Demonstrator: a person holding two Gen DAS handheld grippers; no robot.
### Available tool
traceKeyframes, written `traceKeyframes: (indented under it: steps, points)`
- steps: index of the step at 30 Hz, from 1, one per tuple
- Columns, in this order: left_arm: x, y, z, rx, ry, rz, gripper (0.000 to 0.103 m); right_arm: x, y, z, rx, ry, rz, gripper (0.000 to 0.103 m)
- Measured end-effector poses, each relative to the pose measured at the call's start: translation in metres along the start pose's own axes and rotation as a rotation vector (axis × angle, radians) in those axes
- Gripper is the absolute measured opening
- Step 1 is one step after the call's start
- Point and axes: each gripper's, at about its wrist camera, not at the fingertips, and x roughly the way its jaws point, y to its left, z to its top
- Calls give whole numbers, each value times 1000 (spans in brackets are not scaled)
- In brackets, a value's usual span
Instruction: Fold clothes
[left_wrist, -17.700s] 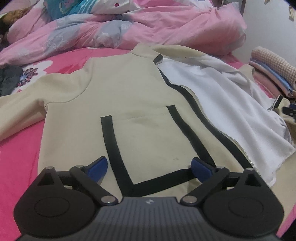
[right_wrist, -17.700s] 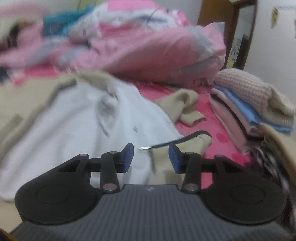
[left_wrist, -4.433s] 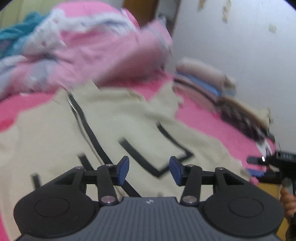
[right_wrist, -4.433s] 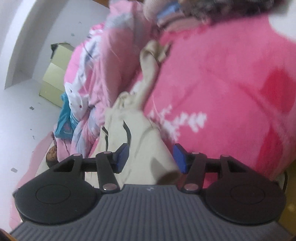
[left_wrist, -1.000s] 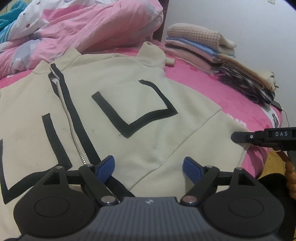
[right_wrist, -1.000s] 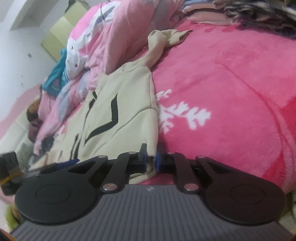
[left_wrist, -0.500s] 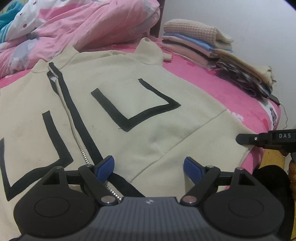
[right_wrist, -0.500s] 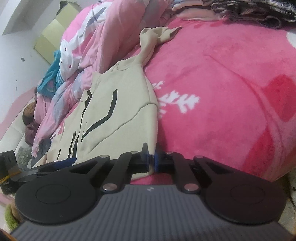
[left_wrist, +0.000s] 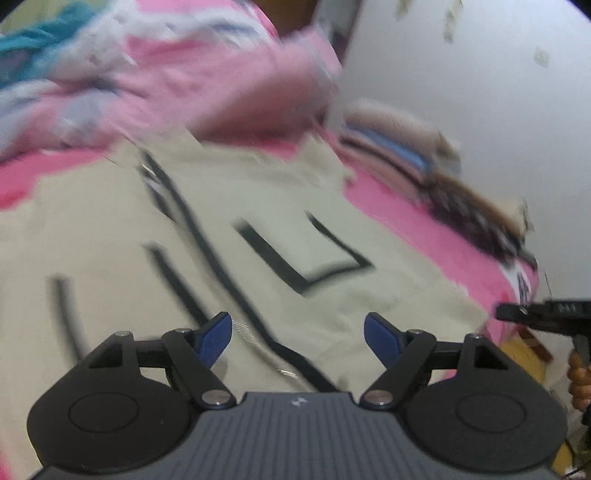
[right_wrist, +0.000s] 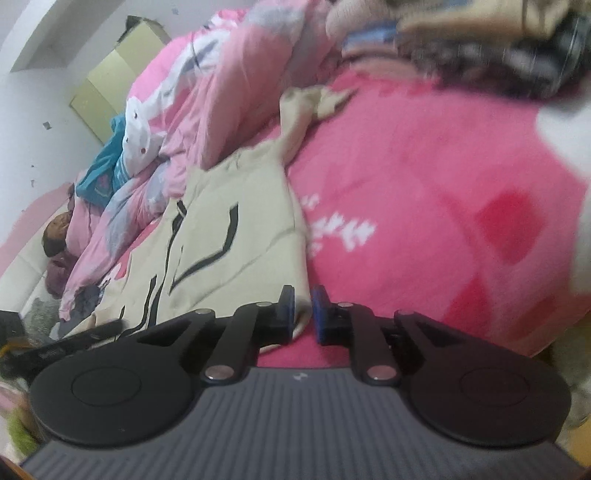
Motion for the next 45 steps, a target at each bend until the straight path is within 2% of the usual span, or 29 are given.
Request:
traceKeyframes:
  steps: [4, 7, 8, 11, 16, 18, 20, 22, 24, 27, 29, 32, 34, 38, 40, 42, 45]
  points:
    - [-48, 33, 26, -17, -109, 124, 80, -18, 21, 19, -92, -32, 12, 11]
    - [-69, 50, 47, -7, -174, 218, 80, -5, 51, 32, -150, -29, 74, 11]
    - [-72, 53, 53, -5, -194, 228, 81, 3, 63, 36, -171, -21, 97, 11]
    - [-64, 55, 71, 5, -209, 204, 82, 37, 100, 52, -248, 16, 146, 11]
    - [-12, 46, 83, 54, -152, 114, 82, 92, 166, 98, -425, 46, 202, 11]
    - [21, 48, 85, 48, -115, 79, 80, 114, 191, 117, -492, 59, 222, 17]
    - [57, 50, 88, 28, -77, 49, 76, 155, 213, 134, -551, 101, 215, 23]
    - [93, 53, 93, -1, -43, 18, 71, 196, 234, 151, -610, 145, 208, 23]
    - [126, 55, 98, -41, -14, -6, 65, 245, 250, 158, -653, 209, 203, 23]
    - [165, 65, 95, -62, 22, 5, 63, 321, 267, 157, -694, 274, 165, 23]
    - [183, 75, 84, -84, 51, 4, 60, 372, 272, 151, -705, 323, 147, 23]
    - [182, 81, 69, -74, -2, -31, 61, 447, 268, 131, -723, 382, 58, 21]
    - [180, 79, 66, -56, -7, -27, 62, 473, 262, 129, -703, 348, 75, 21]
    - [177, 83, 61, -71, -12, -55, 62, 472, 260, 159, -616, 339, 97, 21]
    - [176, 83, 62, -81, -10, -64, 62, 447, 250, 181, -560, 256, 82, 24]
    - [174, 83, 61, -81, -9, -66, 62, 419, 233, 203, -493, 212, 82, 24]
    - [173, 82, 61, -65, -6, -57, 62, 390, 207, 219, -436, 243, 45, 25]
